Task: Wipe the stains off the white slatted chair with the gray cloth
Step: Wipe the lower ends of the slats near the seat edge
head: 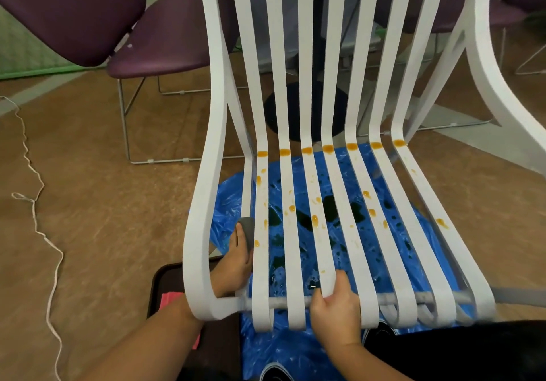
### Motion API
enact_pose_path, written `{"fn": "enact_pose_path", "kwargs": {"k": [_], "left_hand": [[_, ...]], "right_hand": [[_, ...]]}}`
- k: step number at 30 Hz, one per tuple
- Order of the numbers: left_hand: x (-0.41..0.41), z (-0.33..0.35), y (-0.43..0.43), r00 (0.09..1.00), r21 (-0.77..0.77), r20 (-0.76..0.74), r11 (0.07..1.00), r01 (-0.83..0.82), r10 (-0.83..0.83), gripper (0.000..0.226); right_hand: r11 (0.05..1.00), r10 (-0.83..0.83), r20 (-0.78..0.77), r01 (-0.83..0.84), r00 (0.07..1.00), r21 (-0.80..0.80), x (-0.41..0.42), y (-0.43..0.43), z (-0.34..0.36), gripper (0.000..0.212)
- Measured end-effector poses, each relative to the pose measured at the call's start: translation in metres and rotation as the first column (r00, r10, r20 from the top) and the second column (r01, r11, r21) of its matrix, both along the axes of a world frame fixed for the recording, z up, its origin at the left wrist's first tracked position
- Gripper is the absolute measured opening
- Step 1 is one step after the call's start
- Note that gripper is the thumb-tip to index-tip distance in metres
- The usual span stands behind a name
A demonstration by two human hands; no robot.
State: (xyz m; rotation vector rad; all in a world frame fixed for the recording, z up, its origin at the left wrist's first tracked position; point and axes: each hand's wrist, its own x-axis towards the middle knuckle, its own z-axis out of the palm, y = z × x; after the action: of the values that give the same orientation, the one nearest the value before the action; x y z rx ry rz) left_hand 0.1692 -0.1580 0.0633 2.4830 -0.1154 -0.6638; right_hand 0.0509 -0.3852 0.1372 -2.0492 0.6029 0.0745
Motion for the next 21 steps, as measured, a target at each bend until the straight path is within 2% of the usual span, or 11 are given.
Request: {"fn": "enact_pose_path", "kwargs": {"k": [2,6,10,11,14,18,21], "left_hand": [[0.018,0.002,-0.009,0.999,0.017,-0.006,0.999,-0.048,0.048,0.128],[0.072,0.009,-0.026,0.985,0.010,-0.001,0.985,-0.175,0.175,0.117],[0.133,0.011,-0.035,0.947,-0.026,-0.016,0.947,-0.320,0.319,0.073],[0.146,0.010,-0.036,0.945,-0.008,-0.008,0.945,-0.328,0.328,0.068],[0.179,0.003,-0.036,0.952,0.062,0.010,0.950,-0.305,0.305,0.070],[0.211,0.004,-0.036,0.969,0.153,0.022,0.957,-0.247,0.247,0.086],[0.219,0.001,-0.037,0.969,0.143,0.039,0.958,-0.249,0.246,0.090]], "right_hand": [[1.000,-0.005,0.002,0.005,1.000,-0.011,0.002,0.000,-0.003,0.016],[0.999,-0.025,0.039,0.027,0.999,-0.046,0.002,0.001,-0.006,0.029],[0.994,-0.019,0.087,0.028,0.996,-0.103,0.000,0.003,-0.008,0.037],[0.994,-0.014,0.098,0.025,0.995,-0.109,0.000,0.002,-0.011,0.037],[0.995,-0.009,0.117,0.021,0.993,-0.099,0.000,0.000,-0.013,0.033],[0.995,-0.009,0.153,0.024,0.988,-0.100,-0.003,-0.001,-0.020,0.019],[0.996,0.007,0.167,0.009,0.986,-0.094,-0.003,-0.002,-0.021,0.019]]}}
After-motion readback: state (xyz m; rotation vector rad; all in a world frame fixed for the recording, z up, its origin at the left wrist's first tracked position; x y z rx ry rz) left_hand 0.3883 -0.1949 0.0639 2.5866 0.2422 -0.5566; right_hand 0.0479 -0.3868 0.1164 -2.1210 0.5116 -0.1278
